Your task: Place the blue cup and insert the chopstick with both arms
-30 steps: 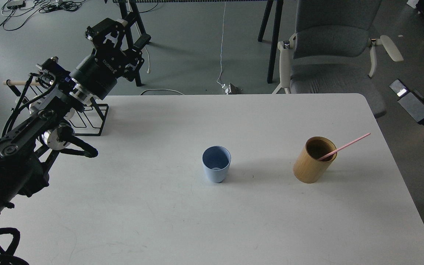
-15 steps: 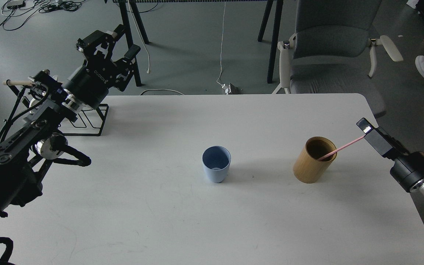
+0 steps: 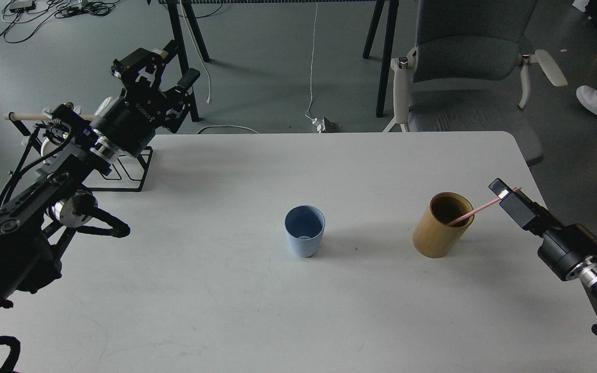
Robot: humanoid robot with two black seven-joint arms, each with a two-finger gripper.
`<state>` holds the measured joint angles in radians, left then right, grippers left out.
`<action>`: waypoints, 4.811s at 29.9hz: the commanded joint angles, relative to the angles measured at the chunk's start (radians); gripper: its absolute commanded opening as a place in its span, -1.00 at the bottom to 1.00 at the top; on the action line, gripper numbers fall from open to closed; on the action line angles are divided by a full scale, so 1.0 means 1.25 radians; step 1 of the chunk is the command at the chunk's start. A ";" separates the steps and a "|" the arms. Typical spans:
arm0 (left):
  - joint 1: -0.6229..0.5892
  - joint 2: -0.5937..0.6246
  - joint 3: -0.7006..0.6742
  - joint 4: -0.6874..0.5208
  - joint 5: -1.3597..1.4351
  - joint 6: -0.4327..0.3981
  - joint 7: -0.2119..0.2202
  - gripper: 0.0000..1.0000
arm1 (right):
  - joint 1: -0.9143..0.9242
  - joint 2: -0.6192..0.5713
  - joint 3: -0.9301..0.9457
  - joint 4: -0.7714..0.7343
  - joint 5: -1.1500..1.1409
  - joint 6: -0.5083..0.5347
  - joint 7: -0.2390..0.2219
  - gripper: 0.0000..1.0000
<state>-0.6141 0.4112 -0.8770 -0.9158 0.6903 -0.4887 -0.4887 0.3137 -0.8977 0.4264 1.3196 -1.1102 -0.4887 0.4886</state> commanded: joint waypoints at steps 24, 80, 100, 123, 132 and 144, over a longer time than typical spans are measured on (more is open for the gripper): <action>0.011 -0.005 0.001 0.016 0.000 0.000 0.000 0.22 | 0.034 0.073 -0.058 -0.062 -0.009 0.000 0.000 -0.42; 0.041 -0.038 0.002 0.141 -0.004 0.000 0.000 0.26 | 0.592 0.107 -0.335 0.054 -0.150 0.111 0.000 -0.97; 0.057 -0.039 -0.002 0.141 -0.005 0.000 0.000 0.27 | 0.666 0.294 -0.468 -0.082 -0.224 0.111 0.000 -0.96; 0.058 -0.039 -0.003 0.141 -0.005 0.000 0.000 0.27 | 0.633 0.344 -0.486 -0.121 -0.182 0.098 0.000 0.51; 0.051 -0.039 -0.009 0.135 -0.040 0.000 0.000 0.27 | 0.625 0.287 -0.303 -0.076 0.235 0.101 0.000 0.67; 0.020 -0.030 -0.010 0.131 -0.091 0.000 0.000 0.28 | 0.467 0.281 0.015 0.036 0.814 0.130 0.000 0.86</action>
<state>-0.5809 0.3728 -0.8907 -0.7516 0.5924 -0.4887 -0.4887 0.9558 -0.5528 0.3514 1.3156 -0.2276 -0.3377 0.4886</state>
